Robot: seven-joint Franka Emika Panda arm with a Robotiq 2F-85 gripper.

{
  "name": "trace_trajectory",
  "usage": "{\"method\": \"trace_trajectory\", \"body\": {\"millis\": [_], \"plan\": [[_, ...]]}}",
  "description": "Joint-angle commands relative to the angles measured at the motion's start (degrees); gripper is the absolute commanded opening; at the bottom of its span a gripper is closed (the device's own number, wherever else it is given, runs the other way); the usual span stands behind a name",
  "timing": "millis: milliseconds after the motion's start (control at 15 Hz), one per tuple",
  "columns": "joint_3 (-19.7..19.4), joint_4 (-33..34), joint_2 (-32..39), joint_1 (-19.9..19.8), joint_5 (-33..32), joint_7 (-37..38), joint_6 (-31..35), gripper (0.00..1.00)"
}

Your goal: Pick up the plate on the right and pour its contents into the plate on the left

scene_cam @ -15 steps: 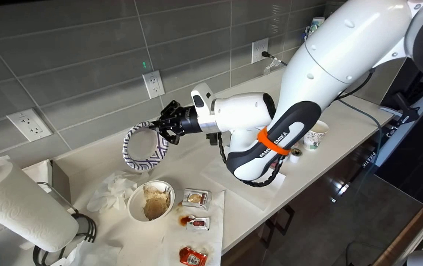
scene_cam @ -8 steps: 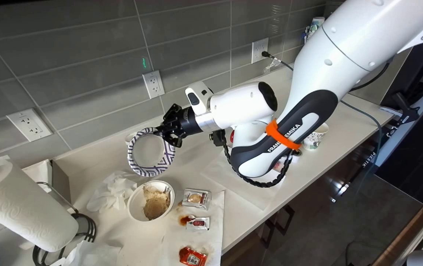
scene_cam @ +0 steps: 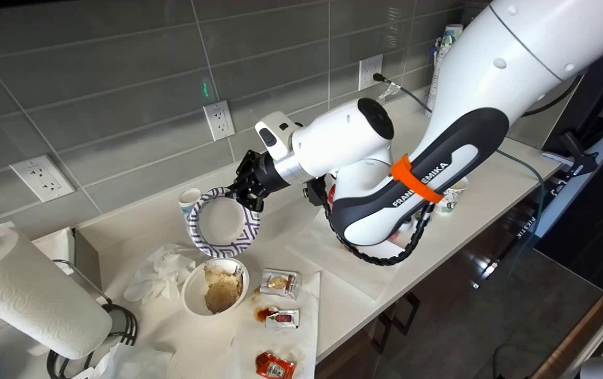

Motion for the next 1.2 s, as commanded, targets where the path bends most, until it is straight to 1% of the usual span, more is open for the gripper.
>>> {"method": "trace_trajectory", "body": {"millis": [0,333,400,467,533,867,933,1000,1133], "plan": [[2.05,-2.41,-2.91,-1.25,0.1,1.34,-5.88,0.02],[5.35,-3.05,-4.52,-3.52,0.13,2.35,-13.27,0.02],[4.9,-3.05,-4.9,-2.85,1.0,2.01,-14.47,0.02],[4.72,-2.61,-4.97,-2.68,1.02,1.78,-14.55,0.02],[4.7,-1.08,-2.93,-2.86,0.47,0.92,-12.44,0.08],[4.73,-1.11,-3.53,-2.87,0.51,0.94,-12.99,0.08],[2.6,-1.1,-3.96,-1.26,-0.3,1.24,-13.74,0.02],[1.22,0.69,-3.71,0.11,0.06,1.48,-17.66,0.02],[-2.24,1.66,-4.33,2.8,-0.48,2.29,-21.91,0.02]]}}
